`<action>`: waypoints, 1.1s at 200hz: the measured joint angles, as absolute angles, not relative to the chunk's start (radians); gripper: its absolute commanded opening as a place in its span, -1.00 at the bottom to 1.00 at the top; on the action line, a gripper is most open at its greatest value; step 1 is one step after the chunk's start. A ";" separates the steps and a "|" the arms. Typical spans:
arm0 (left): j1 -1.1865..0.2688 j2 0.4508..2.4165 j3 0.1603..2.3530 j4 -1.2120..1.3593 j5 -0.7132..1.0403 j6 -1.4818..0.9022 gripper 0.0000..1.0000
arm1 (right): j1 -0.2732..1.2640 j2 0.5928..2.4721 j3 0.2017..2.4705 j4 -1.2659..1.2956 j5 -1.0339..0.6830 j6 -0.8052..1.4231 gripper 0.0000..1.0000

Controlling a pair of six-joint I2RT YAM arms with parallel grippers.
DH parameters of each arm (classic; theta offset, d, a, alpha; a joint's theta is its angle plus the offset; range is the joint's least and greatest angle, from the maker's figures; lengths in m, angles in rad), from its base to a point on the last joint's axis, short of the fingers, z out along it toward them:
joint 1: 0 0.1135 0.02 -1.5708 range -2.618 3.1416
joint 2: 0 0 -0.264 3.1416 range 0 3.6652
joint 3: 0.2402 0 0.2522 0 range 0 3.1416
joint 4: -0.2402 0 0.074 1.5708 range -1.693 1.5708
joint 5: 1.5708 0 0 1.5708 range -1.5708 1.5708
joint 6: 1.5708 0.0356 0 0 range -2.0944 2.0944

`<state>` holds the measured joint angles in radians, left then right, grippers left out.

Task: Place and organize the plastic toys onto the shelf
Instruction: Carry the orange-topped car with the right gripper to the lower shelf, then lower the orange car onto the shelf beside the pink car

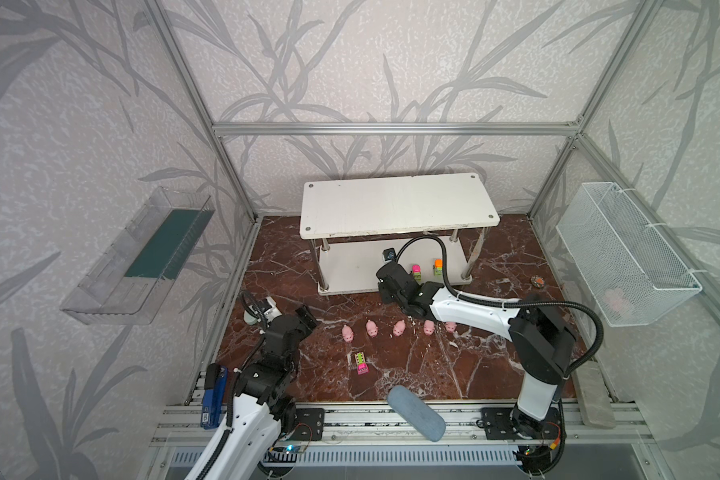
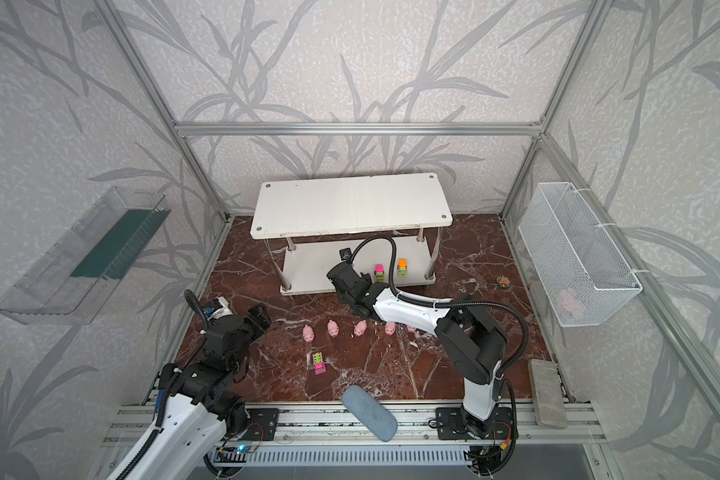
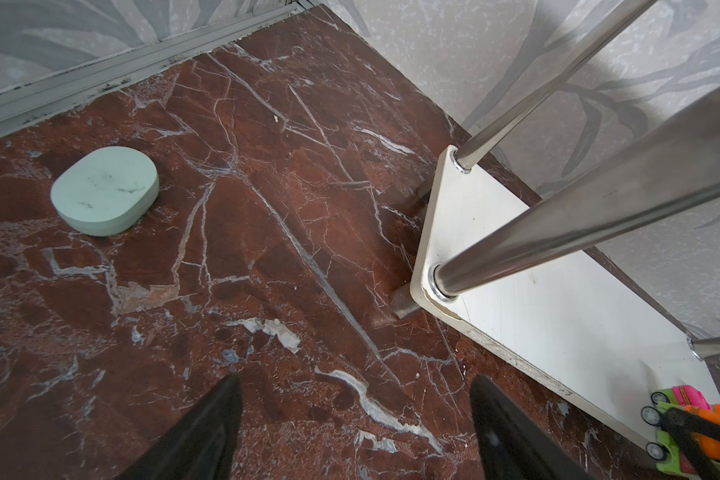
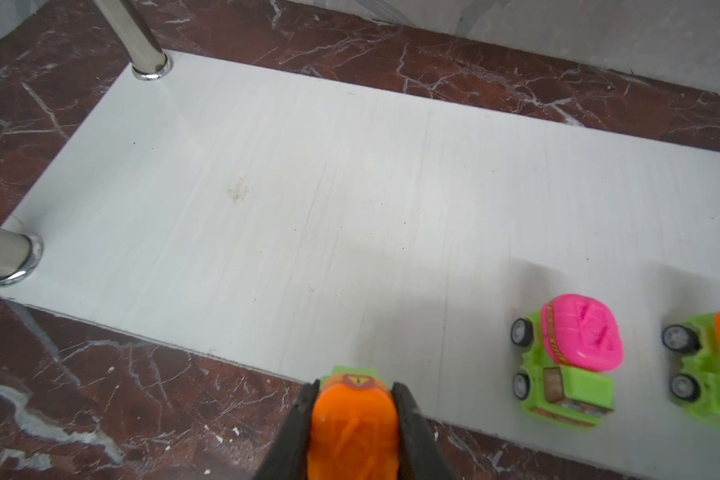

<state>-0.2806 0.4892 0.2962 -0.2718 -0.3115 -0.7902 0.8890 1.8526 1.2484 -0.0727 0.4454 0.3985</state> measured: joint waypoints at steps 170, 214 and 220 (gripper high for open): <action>-0.281 0.530 0.296 -0.255 -0.302 -0.790 0.68 | 0.839 1.932 1.279 0.056 0.498 0.400 -0.46; -0.281 0.530 0.296 -0.255 -0.301 -0.790 0.68 | 0.812 1.948 1.280 0.057 0.498 0.403 -0.47; -0.281 0.530 0.296 -0.255 -0.301 -0.789 0.68 | 0.809 1.951 1.280 0.058 0.498 0.403 -0.46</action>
<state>-0.2806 0.5301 0.2962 -0.2550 -0.3008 -0.7895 0.8093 1.9507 1.2800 0.0582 0.4976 0.4034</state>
